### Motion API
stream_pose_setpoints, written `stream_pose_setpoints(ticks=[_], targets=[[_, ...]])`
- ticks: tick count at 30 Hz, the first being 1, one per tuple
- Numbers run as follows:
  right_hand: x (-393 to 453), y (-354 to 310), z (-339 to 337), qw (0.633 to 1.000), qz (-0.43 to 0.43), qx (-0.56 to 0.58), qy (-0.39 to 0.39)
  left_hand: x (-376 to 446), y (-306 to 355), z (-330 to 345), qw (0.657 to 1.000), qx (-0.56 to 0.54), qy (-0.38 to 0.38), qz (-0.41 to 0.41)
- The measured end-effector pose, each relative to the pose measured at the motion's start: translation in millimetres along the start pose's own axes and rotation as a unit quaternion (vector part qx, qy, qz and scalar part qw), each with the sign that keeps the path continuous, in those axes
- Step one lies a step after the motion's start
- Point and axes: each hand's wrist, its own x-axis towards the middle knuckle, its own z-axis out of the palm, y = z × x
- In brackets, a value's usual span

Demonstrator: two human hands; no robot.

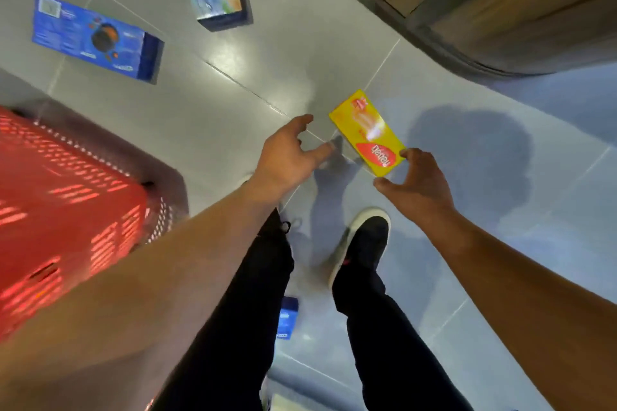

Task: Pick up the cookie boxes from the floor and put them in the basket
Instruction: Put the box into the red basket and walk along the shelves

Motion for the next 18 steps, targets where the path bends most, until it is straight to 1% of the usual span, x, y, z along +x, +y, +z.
stream_pose_setpoints(ticks=[4,6,8,10,11,12,13,15,16,18], targets=[[52,49,42,0.998,0.024,0.037,0.038,63,-18,57,1.000,0.011,0.005,0.017],[73,68,62,0.995,0.055,0.059,0.049,94,-20,78,0.999,0.032,0.008,0.035],[95,85,80,0.985,0.107,0.122,0.061,127,-19,96,0.996,0.063,0.002,0.062],[118,92,95,0.965,0.163,0.204,0.038,154,-18,110,0.996,0.065,-0.004,0.066],[128,93,99,0.953,0.177,0.247,0.020,162,-16,114,0.996,0.060,-0.010,0.058],[136,94,103,0.941,0.180,0.287,0.010,168,-15,120,0.997,0.059,-0.017,0.049],[141,95,105,0.929,0.180,0.324,0.016,171,-14,124,0.998,0.056,-0.022,0.037],[139,91,102,0.895,0.191,0.401,0.044,163,-16,123,0.999,0.023,-0.024,0.004],[133,89,98,0.884,0.196,0.419,0.065,154,-17,120,1.000,-0.006,-0.022,-0.010],[117,81,85,0.885,0.181,0.415,0.106,126,-20,111,0.998,-0.065,-0.011,-0.021]])
